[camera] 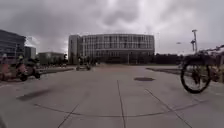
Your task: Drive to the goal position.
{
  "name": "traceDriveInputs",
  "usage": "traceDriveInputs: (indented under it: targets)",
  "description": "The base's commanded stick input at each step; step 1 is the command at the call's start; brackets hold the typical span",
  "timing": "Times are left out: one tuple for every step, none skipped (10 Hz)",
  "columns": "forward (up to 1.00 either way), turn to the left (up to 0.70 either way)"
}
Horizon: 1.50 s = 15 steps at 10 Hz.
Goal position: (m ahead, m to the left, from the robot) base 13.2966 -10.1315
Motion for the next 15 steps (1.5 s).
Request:
traceDriveInputs:
  targets:
    - [1.0,-0.02]
    - [1.0,-0.02]
    - [1.0,-0.02]
    - [1.0,-0.02]
    - [1.0,-0.02]
    - [1.0,-0.01]
    - [1.0,0.0]
    - [1.0,0.0]
    - [1.0,0.0]
    - [1.0,0.0]
    - [1.0,0.0]
    - [1.0,0.0]
    - [1.0,0.0]
    - [1.0,0.0]
    - [1.0,0.0]
